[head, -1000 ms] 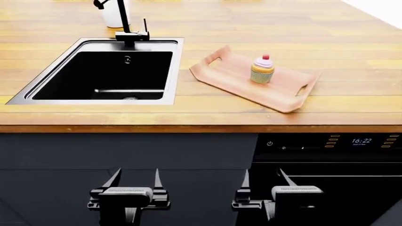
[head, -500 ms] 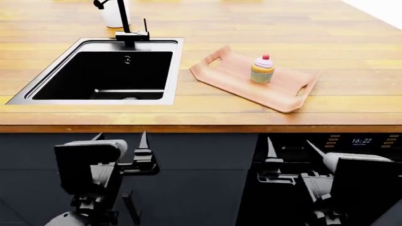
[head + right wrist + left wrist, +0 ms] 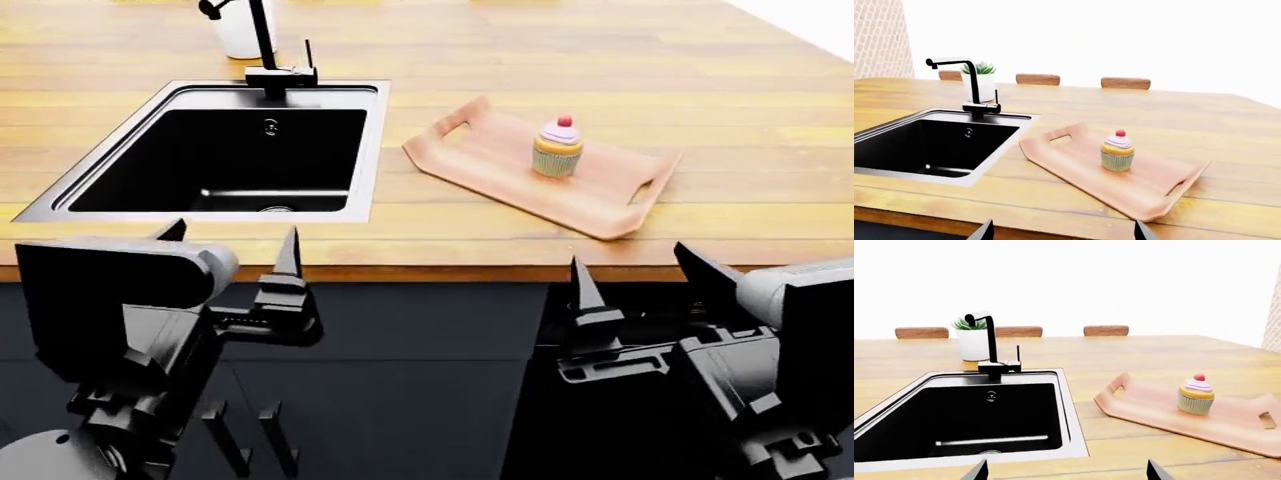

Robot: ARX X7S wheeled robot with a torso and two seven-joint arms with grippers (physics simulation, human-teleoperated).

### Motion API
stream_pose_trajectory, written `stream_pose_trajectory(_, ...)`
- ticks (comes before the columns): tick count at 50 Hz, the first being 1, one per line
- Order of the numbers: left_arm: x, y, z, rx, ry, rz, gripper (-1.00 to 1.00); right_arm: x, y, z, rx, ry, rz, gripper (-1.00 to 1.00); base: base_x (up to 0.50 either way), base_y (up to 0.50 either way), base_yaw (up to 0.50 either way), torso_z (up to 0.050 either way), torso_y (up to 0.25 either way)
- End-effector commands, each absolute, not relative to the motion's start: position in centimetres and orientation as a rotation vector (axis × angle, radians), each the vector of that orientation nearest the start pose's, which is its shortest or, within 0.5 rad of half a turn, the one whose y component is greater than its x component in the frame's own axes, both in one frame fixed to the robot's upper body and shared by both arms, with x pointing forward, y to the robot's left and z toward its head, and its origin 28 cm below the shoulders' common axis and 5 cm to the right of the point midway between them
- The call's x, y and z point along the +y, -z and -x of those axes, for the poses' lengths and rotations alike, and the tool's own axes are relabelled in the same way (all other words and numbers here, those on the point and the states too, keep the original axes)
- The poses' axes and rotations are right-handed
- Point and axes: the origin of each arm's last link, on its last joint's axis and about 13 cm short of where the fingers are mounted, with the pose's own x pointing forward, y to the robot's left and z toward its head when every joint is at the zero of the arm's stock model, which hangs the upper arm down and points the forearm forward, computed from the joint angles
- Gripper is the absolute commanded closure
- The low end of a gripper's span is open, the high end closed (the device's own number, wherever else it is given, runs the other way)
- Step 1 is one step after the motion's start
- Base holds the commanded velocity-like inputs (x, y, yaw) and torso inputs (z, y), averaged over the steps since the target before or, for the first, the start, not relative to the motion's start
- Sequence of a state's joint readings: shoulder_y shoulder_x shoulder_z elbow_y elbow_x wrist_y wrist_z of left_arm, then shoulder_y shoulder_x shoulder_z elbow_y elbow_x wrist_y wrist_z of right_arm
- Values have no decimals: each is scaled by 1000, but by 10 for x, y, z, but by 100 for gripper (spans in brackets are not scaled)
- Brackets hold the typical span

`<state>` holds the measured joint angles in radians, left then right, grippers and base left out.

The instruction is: Move the fresh-baked cupcake off the tray onto the counter, and place the bowl used for mixing into the sink.

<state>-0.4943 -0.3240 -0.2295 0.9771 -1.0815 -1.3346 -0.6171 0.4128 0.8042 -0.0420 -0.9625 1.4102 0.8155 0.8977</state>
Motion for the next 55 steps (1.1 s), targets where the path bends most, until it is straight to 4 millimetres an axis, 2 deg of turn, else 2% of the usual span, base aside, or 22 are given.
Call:
stream_pose_trajectory(1, 220, -217, -179, -130, 115, -18, -100, -125, -223, -151, -58, -131, 60, -100, 12, 0, 0, 0, 0)
stream_pose_trajectory(13, 221, -212, -177, -127, 105, -13, -100, -127, -220, -153, -82, -101, 51, -100, 111, 0, 0, 0, 0)
stream_pose_trajectory(55, 222, -211, -176, -115, 96, -18, -100, -126, -224, -155, -93, -113, 65, -100, 261, -2, 0, 0, 0)
